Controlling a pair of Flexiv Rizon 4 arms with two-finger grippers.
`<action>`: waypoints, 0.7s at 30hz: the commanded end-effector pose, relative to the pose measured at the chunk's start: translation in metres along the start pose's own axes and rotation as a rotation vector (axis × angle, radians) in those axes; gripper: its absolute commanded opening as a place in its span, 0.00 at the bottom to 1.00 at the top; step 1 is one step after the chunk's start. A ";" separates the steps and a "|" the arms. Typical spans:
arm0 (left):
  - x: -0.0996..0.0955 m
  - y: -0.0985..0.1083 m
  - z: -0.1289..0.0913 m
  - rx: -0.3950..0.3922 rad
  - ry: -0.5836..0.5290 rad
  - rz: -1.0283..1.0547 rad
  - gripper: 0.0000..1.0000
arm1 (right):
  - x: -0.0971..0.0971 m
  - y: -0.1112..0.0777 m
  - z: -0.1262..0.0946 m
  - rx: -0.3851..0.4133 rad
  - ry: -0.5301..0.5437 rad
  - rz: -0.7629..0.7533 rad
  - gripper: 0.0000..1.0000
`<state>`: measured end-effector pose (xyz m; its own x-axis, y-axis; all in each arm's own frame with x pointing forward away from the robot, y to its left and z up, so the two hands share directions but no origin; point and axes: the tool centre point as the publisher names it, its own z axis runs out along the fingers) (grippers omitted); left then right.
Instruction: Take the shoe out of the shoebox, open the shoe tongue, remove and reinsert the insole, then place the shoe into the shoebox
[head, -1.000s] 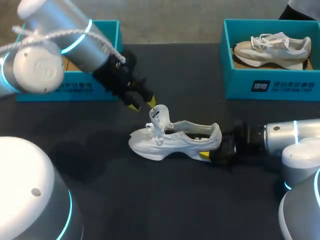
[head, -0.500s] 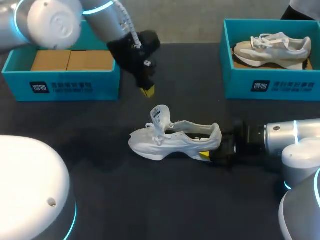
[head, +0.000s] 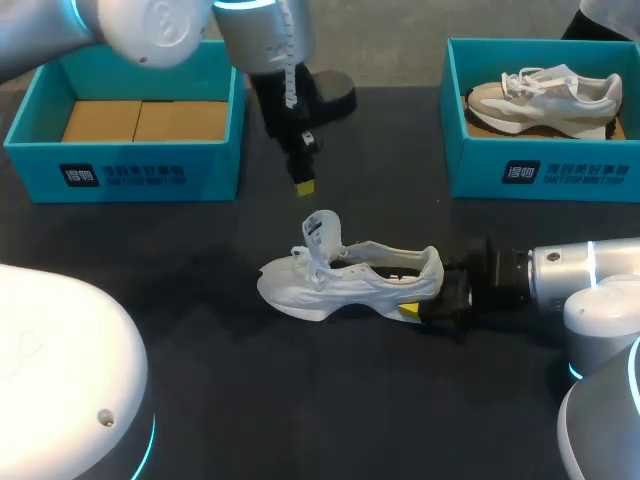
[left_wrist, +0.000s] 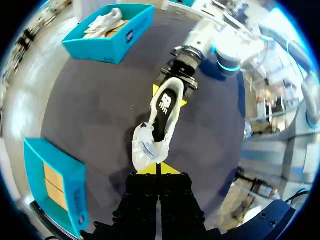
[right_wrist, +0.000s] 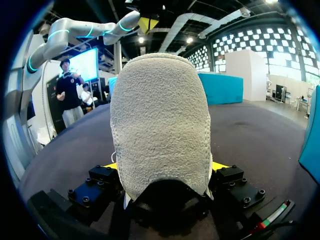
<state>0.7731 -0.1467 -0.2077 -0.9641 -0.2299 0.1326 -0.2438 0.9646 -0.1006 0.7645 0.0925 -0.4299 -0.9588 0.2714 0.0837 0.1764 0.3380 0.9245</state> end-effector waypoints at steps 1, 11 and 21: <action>0.001 -0.008 0.002 -0.191 -0.047 0.187 0.00 | 0.000 -0.002 0.001 0.003 -0.001 0.001 0.00; 0.001 -0.008 0.002 -0.191 -0.047 0.187 0.00 | 0.000 -0.002 0.001 0.003 -0.001 0.001 0.00; 0.003 -0.035 0.048 -0.131 -0.089 0.309 0.00 | 0.000 -0.002 0.001 0.003 -0.001 0.001 0.00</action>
<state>0.7731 -0.1806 -0.2353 -0.9980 0.0579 0.0235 0.0589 0.9974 0.0423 0.7645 0.0926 -0.4299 -0.9588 0.2714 0.0837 0.1764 0.3380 0.9245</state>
